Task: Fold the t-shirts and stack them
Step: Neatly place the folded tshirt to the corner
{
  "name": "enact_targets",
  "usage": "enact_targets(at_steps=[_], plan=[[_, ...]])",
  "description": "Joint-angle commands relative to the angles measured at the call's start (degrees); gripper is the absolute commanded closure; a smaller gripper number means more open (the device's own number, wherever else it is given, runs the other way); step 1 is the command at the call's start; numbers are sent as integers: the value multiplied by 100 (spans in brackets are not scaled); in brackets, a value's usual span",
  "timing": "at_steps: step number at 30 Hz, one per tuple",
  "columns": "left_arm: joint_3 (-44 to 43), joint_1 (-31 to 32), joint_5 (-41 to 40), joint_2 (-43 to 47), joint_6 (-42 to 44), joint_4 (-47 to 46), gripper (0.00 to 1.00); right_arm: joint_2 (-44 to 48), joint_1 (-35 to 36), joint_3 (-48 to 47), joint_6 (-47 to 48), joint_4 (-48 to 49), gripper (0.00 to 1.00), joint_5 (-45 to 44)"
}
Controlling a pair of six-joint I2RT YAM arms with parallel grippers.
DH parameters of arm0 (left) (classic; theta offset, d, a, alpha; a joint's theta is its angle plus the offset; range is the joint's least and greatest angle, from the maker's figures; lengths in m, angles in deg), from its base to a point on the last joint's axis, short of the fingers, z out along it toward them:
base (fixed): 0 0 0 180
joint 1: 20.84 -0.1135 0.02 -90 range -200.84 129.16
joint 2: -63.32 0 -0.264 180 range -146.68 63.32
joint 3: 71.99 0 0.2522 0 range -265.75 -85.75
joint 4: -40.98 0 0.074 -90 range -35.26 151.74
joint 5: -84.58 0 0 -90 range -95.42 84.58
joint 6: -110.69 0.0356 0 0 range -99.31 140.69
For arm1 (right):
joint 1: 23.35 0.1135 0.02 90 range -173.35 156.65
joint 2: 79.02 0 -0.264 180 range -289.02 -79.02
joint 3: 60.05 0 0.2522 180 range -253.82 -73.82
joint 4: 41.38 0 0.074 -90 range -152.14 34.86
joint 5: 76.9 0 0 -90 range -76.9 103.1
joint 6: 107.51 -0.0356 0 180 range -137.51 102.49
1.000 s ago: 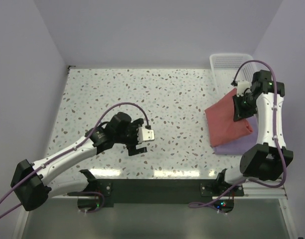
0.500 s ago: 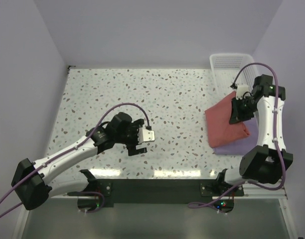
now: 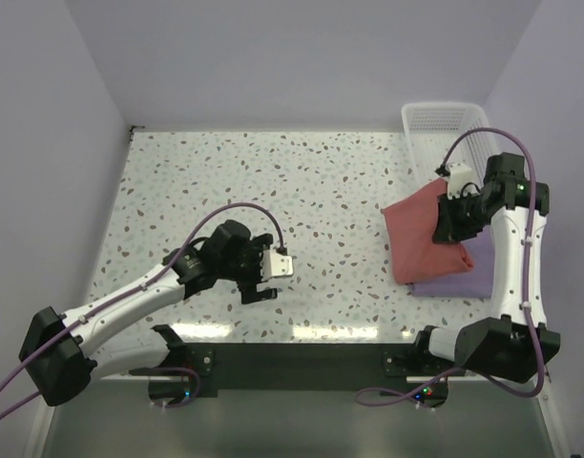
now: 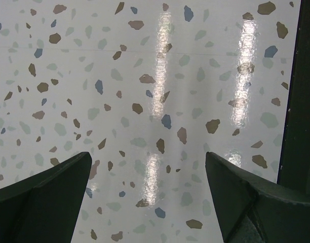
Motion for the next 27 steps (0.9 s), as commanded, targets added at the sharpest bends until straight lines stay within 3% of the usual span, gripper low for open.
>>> enact_targets(at_steps=[1, 19, 27], plan=[[91, -24, 42, 151, 150, 30, 0, 163, 41, 66, 81, -1310, 100, 123], [161, -24, 7, 63, 352, -13, 0, -716, 24, -461, 37, -1301, 100, -870], [109, -24, 103, -25, 387, 65, 0, -1322, -398, -531, 713, -1292, 100, -1055]])
